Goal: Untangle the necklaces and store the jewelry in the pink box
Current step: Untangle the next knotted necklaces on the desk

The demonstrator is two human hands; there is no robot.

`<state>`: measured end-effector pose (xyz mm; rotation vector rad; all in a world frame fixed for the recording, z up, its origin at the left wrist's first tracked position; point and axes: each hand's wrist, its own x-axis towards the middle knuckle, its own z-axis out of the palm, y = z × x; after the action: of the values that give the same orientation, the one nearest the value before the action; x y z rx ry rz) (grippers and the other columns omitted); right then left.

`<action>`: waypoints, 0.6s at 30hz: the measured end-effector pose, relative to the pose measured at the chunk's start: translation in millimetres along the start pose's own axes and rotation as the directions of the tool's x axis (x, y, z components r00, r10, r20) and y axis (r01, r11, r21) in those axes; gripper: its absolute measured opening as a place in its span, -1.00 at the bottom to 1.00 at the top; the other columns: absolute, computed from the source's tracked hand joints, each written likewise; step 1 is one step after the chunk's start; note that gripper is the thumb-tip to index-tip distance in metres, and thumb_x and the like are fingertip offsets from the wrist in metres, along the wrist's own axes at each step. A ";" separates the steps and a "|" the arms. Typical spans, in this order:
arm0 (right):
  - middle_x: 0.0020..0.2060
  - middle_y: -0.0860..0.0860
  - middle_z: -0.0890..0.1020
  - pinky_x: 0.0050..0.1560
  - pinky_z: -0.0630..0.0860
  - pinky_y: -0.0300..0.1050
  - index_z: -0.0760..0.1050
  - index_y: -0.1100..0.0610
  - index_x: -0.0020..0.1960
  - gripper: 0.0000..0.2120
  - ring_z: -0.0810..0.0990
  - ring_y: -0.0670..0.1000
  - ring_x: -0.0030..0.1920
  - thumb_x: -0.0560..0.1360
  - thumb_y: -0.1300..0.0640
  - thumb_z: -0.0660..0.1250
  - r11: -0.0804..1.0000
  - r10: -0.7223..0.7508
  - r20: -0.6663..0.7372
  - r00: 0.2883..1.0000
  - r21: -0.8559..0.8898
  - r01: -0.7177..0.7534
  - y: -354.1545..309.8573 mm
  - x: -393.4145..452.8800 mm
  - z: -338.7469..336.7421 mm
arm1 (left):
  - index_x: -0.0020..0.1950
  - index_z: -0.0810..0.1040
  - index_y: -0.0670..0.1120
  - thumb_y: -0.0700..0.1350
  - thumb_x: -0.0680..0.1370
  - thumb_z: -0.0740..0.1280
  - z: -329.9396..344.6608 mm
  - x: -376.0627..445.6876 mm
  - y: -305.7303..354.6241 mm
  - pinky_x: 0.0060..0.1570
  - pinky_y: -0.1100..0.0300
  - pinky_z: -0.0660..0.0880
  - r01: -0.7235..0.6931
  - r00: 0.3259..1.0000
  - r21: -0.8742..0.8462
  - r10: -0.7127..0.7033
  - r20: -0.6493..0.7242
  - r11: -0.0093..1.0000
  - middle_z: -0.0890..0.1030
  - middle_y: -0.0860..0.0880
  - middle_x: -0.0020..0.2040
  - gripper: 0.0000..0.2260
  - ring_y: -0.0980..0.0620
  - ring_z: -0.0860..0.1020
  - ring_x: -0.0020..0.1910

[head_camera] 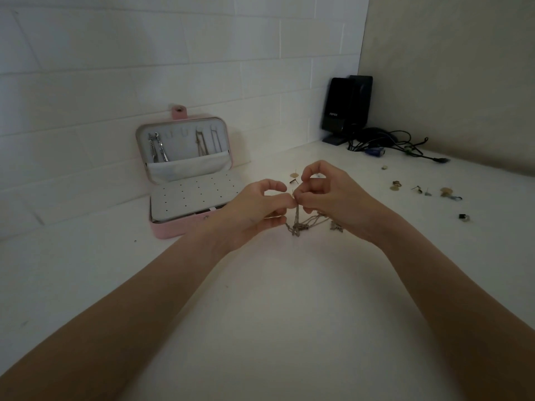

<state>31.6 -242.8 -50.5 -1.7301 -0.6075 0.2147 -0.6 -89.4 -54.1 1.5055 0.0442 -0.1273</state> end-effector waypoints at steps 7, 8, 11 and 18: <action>-0.27 0.06 0.58 -0.19 0.43 -0.18 0.33 0.13 -0.01 -0.76 0.45 -0.03 -0.33 0.45 0.37 0.32 0.996 0.024 -0.099 0.995 0.092 -0.014 3.1 3.1 6.0 | -0.11 0.40 -0.08 -0.34 0.46 0.34 4.1 0.3 -0.9 -0.34 0.28 0.45 -0.087 0.985 0.029 0.091 -0.144 0.996 0.47 0.02 -0.39 -0.80 0.11 0.39 -0.42; -0.27 0.06 0.58 -0.16 0.40 -0.13 0.33 0.12 -0.03 -0.76 0.44 -0.02 -0.33 0.44 0.36 0.32 0.996 0.028 -0.122 0.992 0.083 -0.018 4.0 3.8 7.5 | -0.12 0.39 -0.06 -0.32 0.45 0.35 4.2 0.6 -1.4 -0.29 0.28 0.45 -0.128 0.972 0.134 0.152 -0.180 0.983 0.50 0.04 -0.37 -0.79 0.12 0.42 -0.41; -0.30 0.05 0.58 -0.13 0.37 -0.06 0.32 0.11 -0.06 -0.75 0.43 -0.02 -0.34 0.42 0.38 0.30 0.996 0.026 -0.127 0.992 0.086 -0.015 6.0 4.9 9.6 | -0.15 0.35 -0.04 -0.32 0.44 0.34 5.5 0.8 -2.0 -0.32 0.31 0.43 -0.243 0.932 0.305 0.309 -0.191 0.921 0.56 0.05 -0.35 -0.77 0.19 0.44 -0.47; -0.33 -0.01 0.58 -0.21 0.39 -0.17 0.32 0.10 -0.07 -0.77 0.44 -0.04 -0.36 0.44 0.35 0.32 0.996 0.009 -0.129 0.992 0.085 0.002 5.3 4.5 8.0 | -0.12 0.41 -0.05 -0.28 0.49 0.33 0.2 0.3 1.1 -0.15 0.25 0.52 -0.194 0.952 0.207 0.235 -0.194 0.959 0.55 0.06 -0.34 -0.84 0.12 0.47 -0.38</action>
<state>33.2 -234.4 -56.7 -1.6487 -0.4934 0.1278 -0.2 -89.6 -53.1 1.6952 0.0431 0.2155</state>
